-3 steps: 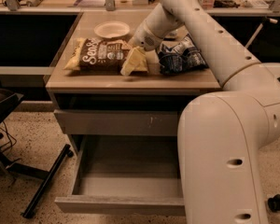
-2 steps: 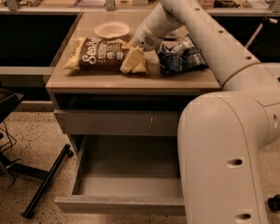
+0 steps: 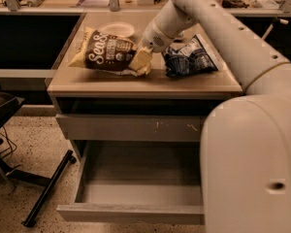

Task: Place brown chip bag into middle drawer

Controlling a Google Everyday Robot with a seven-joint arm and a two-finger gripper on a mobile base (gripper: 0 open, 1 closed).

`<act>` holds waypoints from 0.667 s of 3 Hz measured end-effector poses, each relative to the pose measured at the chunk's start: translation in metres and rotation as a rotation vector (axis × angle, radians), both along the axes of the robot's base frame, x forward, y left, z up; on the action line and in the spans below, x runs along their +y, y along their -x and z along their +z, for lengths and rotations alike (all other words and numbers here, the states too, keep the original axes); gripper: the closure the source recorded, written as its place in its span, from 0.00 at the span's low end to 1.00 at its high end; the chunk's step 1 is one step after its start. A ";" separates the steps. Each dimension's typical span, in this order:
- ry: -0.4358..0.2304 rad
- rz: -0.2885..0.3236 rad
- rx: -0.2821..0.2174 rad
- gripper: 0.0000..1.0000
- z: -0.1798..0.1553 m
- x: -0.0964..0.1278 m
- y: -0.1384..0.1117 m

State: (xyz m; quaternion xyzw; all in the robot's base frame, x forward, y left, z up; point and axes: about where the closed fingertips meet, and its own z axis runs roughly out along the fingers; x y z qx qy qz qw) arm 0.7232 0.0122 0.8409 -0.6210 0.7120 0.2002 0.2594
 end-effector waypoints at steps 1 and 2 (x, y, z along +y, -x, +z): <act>0.026 -0.123 -0.059 1.00 0.050 -0.042 0.042; 0.184 -0.221 -0.035 1.00 0.077 -0.072 0.105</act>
Offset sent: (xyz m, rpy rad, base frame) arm -0.2607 -0.1168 0.2714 -0.4324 -0.1915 -0.3549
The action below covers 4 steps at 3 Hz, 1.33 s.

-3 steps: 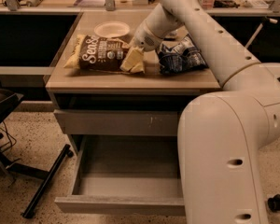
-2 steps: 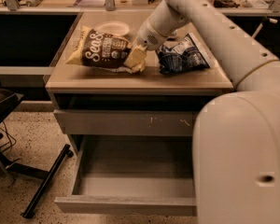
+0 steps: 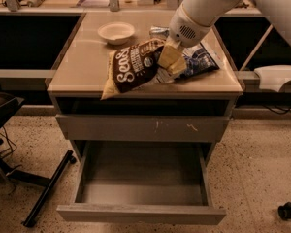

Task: Place brown chip bag into middle drawer

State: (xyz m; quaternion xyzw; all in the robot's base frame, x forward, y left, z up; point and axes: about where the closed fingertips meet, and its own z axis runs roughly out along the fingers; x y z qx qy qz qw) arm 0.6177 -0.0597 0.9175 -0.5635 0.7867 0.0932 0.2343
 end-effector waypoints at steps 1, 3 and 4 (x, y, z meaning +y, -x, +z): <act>0.120 -0.112 0.012 1.00 0.065 -0.043 0.078; 0.125 -0.213 -0.042 1.00 0.128 -0.091 0.143; 0.088 -0.252 -0.015 1.00 0.101 -0.094 0.149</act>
Offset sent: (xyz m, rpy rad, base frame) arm -0.2316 -0.1702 0.1905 -0.1176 -0.0306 -0.3536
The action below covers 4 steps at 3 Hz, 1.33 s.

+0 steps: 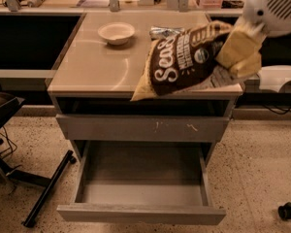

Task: Place brown chip bag into middle drawer

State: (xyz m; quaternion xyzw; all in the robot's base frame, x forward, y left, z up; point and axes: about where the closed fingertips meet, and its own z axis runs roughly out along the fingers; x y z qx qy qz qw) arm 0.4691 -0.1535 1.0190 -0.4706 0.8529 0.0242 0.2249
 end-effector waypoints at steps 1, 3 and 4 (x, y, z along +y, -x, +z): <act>-0.138 -0.064 0.002 1.00 -0.034 0.004 0.030; -0.336 -0.324 0.151 1.00 -0.178 -0.055 0.093; -0.326 -0.343 0.228 1.00 -0.213 -0.056 0.117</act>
Offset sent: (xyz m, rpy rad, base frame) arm -0.1706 -0.0860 -0.3493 0.3394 0.4963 -0.4531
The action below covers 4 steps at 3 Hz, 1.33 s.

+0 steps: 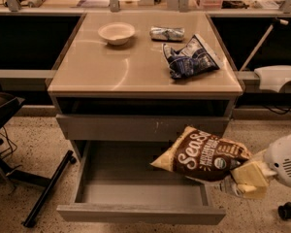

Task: Place brown chip bag into middle drawer

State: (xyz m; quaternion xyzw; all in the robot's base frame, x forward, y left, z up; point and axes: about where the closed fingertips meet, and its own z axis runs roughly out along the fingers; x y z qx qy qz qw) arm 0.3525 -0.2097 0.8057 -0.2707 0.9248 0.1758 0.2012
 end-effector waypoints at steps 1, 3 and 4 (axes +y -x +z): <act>0.000 0.000 0.000 1.00 0.000 0.000 0.000; -0.269 0.043 0.077 1.00 -0.120 0.083 -0.004; -0.401 0.071 0.087 1.00 -0.174 0.143 -0.039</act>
Offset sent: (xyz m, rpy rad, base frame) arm -0.0053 0.0675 -0.1413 0.2570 0.1088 0.0004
